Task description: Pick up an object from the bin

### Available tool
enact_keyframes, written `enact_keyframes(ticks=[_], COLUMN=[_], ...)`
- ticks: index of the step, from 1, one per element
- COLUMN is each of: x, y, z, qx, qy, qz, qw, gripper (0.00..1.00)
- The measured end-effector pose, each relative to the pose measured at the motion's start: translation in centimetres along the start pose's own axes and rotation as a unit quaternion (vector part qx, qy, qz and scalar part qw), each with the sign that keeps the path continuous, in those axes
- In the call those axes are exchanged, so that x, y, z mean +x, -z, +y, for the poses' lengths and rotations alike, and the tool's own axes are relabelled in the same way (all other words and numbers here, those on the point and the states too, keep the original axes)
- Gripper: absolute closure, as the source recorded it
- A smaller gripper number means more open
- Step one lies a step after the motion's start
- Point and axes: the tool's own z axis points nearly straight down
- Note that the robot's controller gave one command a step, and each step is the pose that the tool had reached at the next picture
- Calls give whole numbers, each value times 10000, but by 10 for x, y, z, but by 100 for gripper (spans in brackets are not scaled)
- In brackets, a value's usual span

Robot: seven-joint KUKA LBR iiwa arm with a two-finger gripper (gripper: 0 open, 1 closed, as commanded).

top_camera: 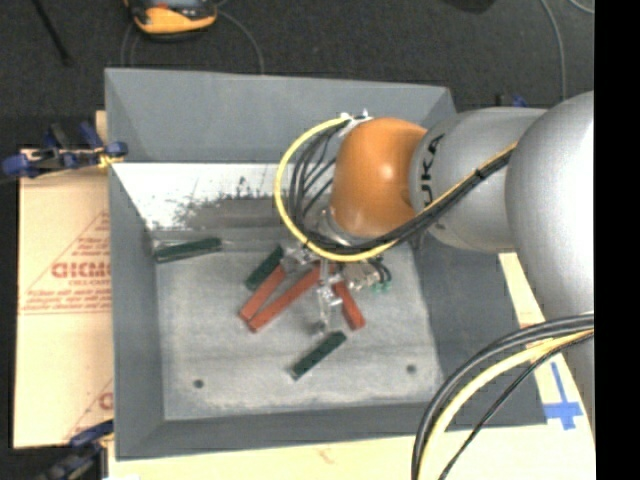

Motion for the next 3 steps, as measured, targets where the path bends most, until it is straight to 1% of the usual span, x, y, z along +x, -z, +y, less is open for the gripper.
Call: enact_keyframes(ticks=[1,2,3], x=[0,-49,-49], y=[0,-10,-10], z=[0,23,23], qx=[1,1,0], qy=[2,544,543], qz=[0,-17,-17], qw=[10000,9985,9985], gripper=[0,100,100])
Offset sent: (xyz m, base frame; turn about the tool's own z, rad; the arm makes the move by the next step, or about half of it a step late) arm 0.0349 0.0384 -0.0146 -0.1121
